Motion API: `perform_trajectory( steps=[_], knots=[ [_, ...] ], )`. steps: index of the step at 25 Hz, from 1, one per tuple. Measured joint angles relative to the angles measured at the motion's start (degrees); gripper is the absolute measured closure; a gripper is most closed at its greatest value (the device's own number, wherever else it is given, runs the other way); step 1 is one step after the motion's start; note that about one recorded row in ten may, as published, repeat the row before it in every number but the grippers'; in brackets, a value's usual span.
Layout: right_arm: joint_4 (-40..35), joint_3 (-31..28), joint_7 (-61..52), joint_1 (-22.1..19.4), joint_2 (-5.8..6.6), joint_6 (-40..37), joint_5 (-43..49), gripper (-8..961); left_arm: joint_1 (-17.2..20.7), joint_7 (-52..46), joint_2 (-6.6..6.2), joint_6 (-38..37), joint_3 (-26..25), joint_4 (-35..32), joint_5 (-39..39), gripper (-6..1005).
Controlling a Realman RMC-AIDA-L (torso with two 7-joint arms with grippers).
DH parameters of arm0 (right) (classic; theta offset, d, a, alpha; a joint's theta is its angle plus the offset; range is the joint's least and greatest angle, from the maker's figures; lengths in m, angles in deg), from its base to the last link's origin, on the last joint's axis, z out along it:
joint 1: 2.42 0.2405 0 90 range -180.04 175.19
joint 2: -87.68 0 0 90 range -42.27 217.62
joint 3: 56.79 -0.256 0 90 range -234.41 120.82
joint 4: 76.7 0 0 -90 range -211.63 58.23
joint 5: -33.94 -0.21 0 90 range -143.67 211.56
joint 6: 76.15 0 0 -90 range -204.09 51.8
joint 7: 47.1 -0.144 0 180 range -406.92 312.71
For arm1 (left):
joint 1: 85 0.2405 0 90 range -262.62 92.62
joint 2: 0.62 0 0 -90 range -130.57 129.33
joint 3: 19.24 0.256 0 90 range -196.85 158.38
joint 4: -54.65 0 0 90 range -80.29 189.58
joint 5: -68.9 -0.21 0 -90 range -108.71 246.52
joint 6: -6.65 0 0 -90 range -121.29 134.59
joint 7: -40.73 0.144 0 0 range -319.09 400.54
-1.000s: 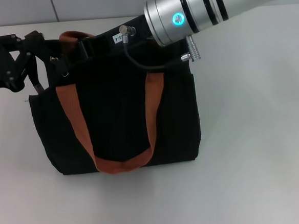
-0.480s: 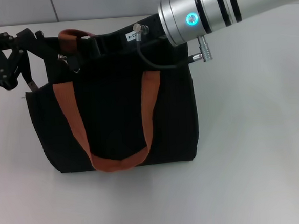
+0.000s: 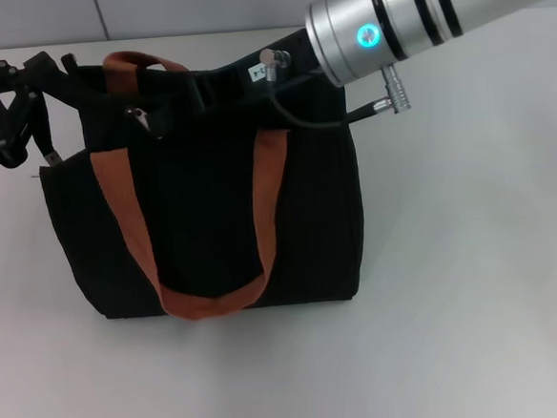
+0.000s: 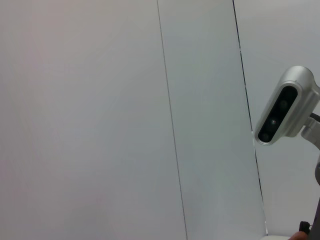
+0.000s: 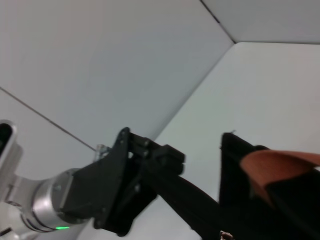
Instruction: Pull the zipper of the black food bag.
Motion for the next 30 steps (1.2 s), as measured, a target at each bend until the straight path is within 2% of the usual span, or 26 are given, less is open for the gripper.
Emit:
perform_trajectory(
  steps=[9,18,25,30],
  knots=[
    [-14.8,0.1,-11.3,-6.6,-0.01,-3.3,12.1,953,0.3,-0.6,-0.03,0.0,-0.1,0.0,0.0,978],
    [-25.9,-0.7,-16.8,-12.1,0.0,-7.1,18.5,953,0.6,-0.8,-0.26,0.2,-0.7,0.0,0.0,978],
    [-31.9,-4.1,-17.9,-16.2,0.06,-9.6,19.6,954,0.7,-1.3,-0.37,0.4,-0.7,0.0,0.2,977],
    [-32.5,-5.2,-17.4,-16.6,0.0,-10.4,18.6,955,0.7,-1.3,-0.37,0.3,-0.7,0.0,0.2,977]
  ],
)
